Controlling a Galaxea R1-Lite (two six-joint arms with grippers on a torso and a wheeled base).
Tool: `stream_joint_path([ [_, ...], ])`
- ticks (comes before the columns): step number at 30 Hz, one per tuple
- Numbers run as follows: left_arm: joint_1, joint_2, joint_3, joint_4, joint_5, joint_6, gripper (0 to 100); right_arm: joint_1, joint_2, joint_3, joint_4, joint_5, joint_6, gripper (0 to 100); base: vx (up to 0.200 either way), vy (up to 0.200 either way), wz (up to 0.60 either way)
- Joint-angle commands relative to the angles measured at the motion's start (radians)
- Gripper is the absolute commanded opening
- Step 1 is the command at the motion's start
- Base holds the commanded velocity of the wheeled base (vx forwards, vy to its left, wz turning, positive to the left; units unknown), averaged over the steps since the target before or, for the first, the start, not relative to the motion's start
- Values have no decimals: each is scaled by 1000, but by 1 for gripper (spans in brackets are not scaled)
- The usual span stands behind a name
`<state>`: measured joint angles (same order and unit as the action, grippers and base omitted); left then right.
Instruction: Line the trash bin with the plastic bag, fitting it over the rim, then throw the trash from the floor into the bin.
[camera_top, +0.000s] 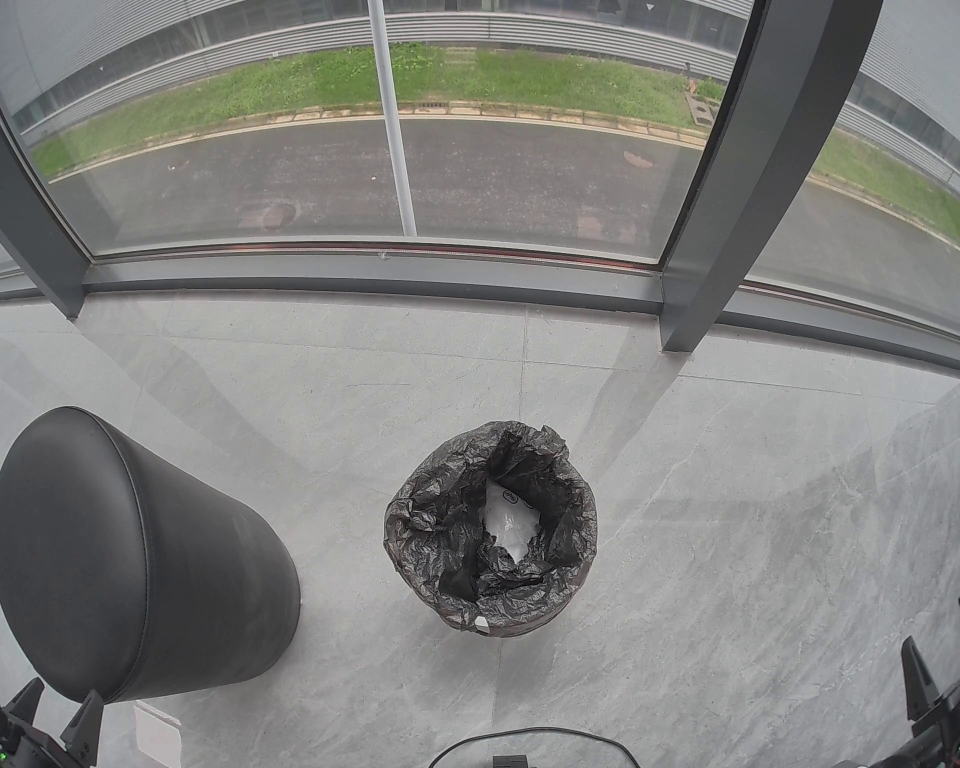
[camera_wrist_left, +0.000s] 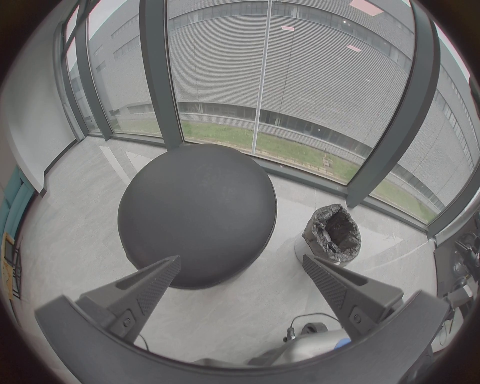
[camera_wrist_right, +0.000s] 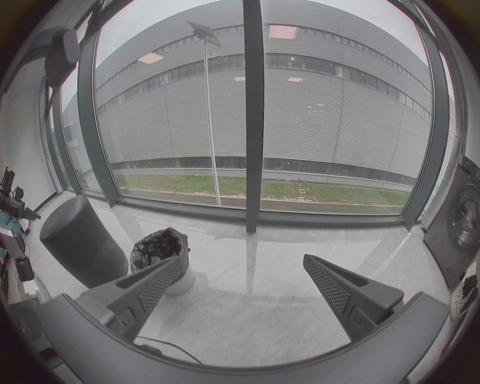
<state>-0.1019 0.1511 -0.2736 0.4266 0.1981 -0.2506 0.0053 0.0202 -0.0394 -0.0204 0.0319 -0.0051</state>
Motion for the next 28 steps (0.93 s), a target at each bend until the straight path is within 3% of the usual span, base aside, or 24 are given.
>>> stream_joint_path([
  [1,8,-50,122,-143,17,5,100,-2,-20,36,28,3,-15,100,0,0,0],
  [2,8,-50,126,-152,17,7,100,-2,-20,36,27,3,-15,100,0,0,0],
  [4,8,-50,218,-359,35,37,100,-2,-20,36,28,2,-15,100,0,0,0],
  [6,8,-50,272,-480,37,113,100,-2,-20,36,28,3,-15,100,0,0,0],
  [7,8,-50,274,-482,37,117,100,-2,-20,36,28,3,-16,100,0,0,0],
  [9,8,-50,274,-505,37,223,100,-2,-20,36,28,3,-16,100,0,0,0],
  [17,10,-50,274,-505,0,286,100,-2,-20,36,27,2,-13,100,0,0,0],
  [20,128,-114,274,-491,-123,347,100,-2,-20,36,27,2,-13,100,0,0,0],
  [21,123,-114,274,-486,-138,361,100,-2,-20,36,27,2,-13,100,0,0,0],
  [23,117,-111,274,-485,-129,363,100,-2,-20,36,27,2,-13,100,0,0,0],
  [28,105,-150,274,-476,-134,203,100,-2,-20,36,27,-3,7,100,0,0,0],
])
